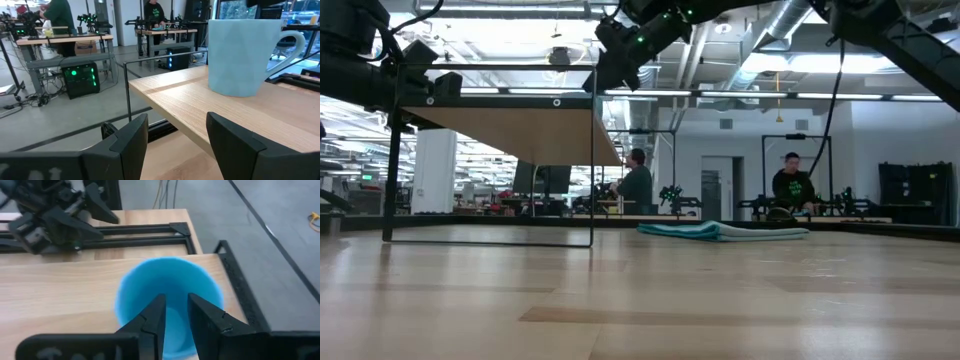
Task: Stack small to large cups/mugs on shelf
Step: Put the blue mug on the shelf
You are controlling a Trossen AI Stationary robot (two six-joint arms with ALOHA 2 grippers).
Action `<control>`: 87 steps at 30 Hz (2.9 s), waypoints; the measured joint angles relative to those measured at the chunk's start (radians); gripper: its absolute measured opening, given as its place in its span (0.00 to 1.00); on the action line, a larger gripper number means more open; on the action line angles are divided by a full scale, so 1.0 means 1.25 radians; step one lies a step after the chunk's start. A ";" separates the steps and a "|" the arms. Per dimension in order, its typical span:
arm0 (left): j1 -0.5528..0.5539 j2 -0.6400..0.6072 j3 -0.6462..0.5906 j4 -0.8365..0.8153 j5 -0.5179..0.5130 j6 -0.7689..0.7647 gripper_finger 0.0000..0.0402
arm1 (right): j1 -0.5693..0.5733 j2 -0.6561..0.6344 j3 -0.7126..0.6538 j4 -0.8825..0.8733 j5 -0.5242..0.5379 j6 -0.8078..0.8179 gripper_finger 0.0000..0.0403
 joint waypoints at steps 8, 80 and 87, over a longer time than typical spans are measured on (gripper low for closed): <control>0.000 0.000 0.000 0.000 0.000 0.000 0.48 | 0.047 -0.003 0.007 -0.011 0.005 -0.013 0.26; 0.000 0.000 0.000 0.000 0.000 0.002 0.48 | 0.067 -0.014 0.001 -0.194 0.303 -0.029 0.25; 0.000 0.000 0.000 0.000 0.000 -0.008 0.48 | 0.067 -0.014 0.001 -0.183 0.303 -0.029 0.25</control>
